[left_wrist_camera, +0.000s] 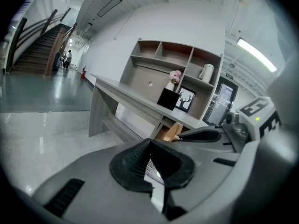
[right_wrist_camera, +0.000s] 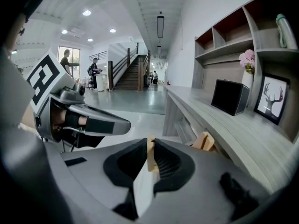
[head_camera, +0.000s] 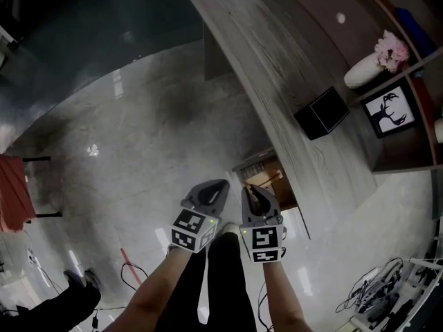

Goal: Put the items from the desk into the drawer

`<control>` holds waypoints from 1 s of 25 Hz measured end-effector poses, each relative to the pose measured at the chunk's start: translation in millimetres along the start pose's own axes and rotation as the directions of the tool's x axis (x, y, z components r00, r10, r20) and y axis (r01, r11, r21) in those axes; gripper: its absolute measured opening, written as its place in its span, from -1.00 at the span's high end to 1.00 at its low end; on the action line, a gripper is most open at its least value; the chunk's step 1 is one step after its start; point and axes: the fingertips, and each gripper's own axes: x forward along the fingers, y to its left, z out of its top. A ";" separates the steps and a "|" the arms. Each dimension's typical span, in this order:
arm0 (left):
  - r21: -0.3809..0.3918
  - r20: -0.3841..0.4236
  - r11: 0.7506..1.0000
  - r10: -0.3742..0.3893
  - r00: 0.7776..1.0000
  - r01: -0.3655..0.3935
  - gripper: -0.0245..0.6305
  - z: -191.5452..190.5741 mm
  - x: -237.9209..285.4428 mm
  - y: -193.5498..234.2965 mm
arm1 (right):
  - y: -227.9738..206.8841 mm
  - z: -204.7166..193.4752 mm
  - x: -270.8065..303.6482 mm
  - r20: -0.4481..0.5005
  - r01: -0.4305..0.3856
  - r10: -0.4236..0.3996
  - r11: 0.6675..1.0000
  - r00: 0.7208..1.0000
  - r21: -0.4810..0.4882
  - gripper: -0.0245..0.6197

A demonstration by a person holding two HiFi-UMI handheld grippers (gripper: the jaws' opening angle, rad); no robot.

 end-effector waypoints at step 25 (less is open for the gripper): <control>-0.033 -0.045 0.999 -0.007 0.999 0.005 0.89 -9.0 31.6 26.4 | -30.6 -23.6 46.2 -0.065 0.027 -0.022 0.997 0.998 0.069 0.76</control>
